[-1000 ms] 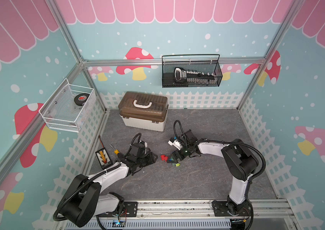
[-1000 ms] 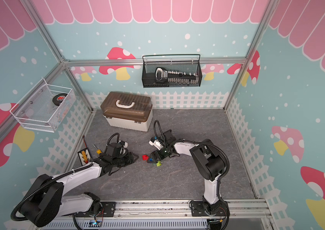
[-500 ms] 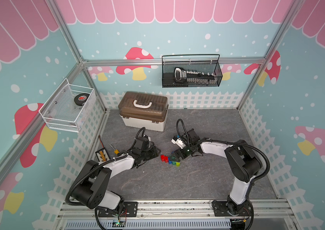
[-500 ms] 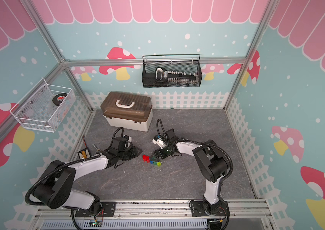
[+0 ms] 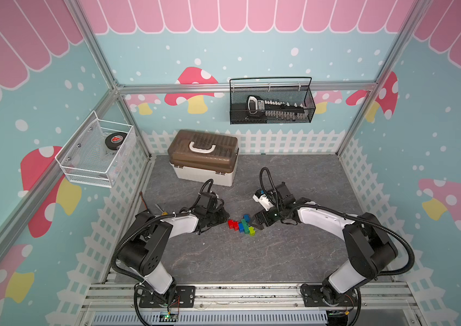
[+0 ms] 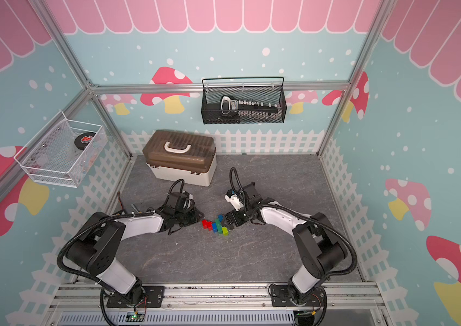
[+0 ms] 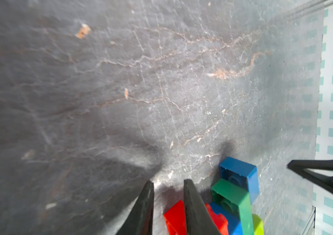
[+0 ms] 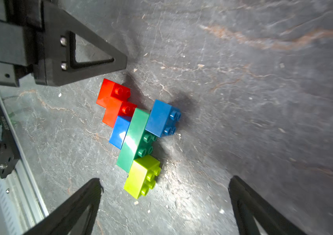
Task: Assemble the letter y with lego
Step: Place the lego brick at the center of the board, then adjust the lego brick at the center of the board.
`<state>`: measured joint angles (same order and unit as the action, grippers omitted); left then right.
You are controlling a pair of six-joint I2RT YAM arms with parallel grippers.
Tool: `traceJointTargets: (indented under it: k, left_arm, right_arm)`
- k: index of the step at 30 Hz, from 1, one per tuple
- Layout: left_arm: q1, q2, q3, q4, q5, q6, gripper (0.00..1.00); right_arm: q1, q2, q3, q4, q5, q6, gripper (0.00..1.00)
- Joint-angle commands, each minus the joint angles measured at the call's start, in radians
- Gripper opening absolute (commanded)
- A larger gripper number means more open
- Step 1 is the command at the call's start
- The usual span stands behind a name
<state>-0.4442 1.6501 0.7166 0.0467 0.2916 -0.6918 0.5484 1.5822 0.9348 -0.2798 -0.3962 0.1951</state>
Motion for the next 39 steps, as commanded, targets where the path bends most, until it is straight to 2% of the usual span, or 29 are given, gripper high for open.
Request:
traceJointTargets:
  k: [1, 11, 20, 31, 39]
  left_arm:
    - [-0.017, -0.019, -0.011, -0.006, 0.010, 0.009, 0.27]
    - [-0.122, -0.111, -0.077, -0.090, 0.011, -0.010, 0.26]
    - [-0.225, -0.160, -0.103, -0.154, 0.026, -0.034, 0.25]
    - [-0.199, -0.245, -0.100, -0.258, -0.127, 0.011, 0.27]
    - [-0.172, -0.155, -0.064, -0.168, -0.108, 0.017, 0.27]
  right_arm:
    - [-0.007, -0.045, -0.026, -0.031, 0.083, -0.007, 0.98]
    - [-0.011, -0.090, -0.061, -0.011, 0.192, 0.010, 0.97]
    - [-0.012, -0.092, -0.078, -0.001, 0.220, 0.017, 0.97]
    - [-0.012, -0.143, -0.108, 0.001, 0.267, 0.008, 0.97]
    - [-0.013, -0.189, -0.137, 0.004, 0.271, 0.018, 0.97]
